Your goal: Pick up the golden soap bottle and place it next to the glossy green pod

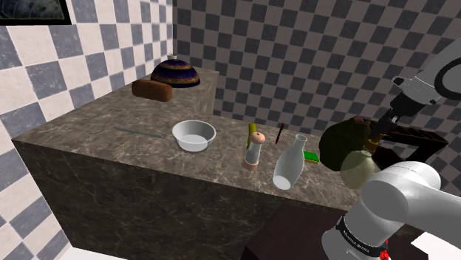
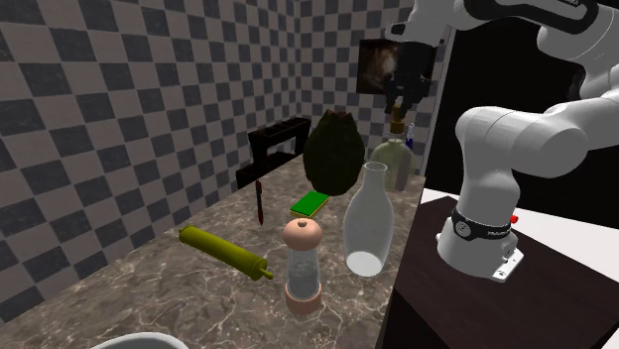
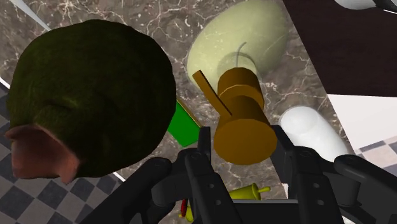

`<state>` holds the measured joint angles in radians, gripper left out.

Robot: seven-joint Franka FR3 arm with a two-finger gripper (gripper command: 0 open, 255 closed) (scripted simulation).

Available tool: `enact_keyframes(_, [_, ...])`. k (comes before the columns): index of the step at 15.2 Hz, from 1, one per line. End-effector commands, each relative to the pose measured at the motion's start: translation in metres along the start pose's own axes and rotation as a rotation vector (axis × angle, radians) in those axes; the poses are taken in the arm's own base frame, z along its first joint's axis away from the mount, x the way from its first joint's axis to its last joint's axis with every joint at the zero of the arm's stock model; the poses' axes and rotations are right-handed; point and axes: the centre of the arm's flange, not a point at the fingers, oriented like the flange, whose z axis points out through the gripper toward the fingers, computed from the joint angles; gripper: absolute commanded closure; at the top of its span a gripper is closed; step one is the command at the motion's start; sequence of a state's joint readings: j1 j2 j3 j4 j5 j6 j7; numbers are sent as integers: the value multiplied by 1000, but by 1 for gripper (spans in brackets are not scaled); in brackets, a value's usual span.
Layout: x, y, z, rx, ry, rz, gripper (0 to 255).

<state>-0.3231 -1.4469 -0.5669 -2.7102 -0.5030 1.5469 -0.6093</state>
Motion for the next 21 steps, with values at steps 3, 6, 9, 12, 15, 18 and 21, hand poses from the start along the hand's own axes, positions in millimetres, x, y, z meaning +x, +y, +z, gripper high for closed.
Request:
enact_keyframes(3, [-5,-2,21,-1,1,0,255])
enact_keyframes(6, [-8,-3,36,-1,1,0,255])
enact_keyframes(9, [-12,-4,52,-1,1,0,255])
enact_keyframes(12, [-15,-5,68,-1,1,0,255])
enact_keyframes(15, [-15,-5,68,-1,1,0,255])
enact_keyframes(18, [-15,-5,68,-1,1,0,255])
enact_keyframes(21, [-16,-5,68,-1,1,0,0])
